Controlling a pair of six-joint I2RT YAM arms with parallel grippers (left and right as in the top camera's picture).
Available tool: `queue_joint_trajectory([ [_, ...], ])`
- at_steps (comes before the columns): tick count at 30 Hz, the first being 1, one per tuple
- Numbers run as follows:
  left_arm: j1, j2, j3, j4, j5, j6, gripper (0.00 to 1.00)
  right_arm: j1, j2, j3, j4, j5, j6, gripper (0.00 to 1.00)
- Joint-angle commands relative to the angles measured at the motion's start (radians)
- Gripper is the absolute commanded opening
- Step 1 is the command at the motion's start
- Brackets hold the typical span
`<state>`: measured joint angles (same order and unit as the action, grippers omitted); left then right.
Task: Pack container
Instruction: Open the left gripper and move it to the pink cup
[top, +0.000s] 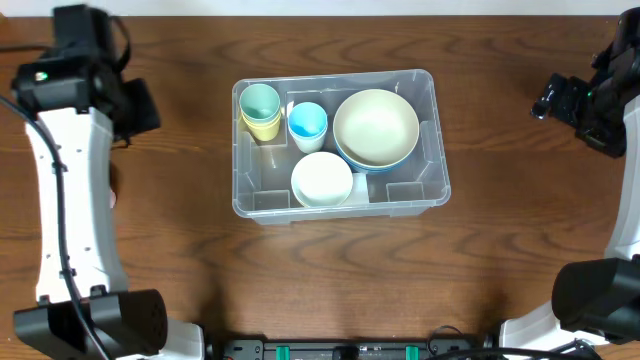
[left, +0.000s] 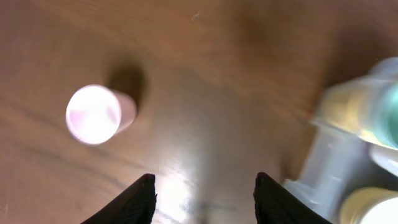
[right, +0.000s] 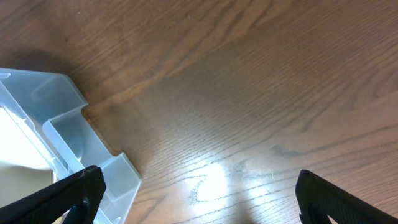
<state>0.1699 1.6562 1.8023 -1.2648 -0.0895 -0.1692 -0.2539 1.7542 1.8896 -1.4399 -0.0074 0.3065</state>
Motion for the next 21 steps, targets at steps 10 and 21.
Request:
queue_joint_trajectory([
  [10, 0.246, 0.006, -0.203, 0.09, 0.071, -0.152, 0.78, -0.002, -0.006, 0.012, -0.001, 0.0, 0.011, 0.99],
  [21, 0.318, 0.007, -0.382, 0.285, 0.107, -0.178, 0.78, -0.001, -0.006, 0.012, -0.001, 0.0, 0.011, 0.99],
])
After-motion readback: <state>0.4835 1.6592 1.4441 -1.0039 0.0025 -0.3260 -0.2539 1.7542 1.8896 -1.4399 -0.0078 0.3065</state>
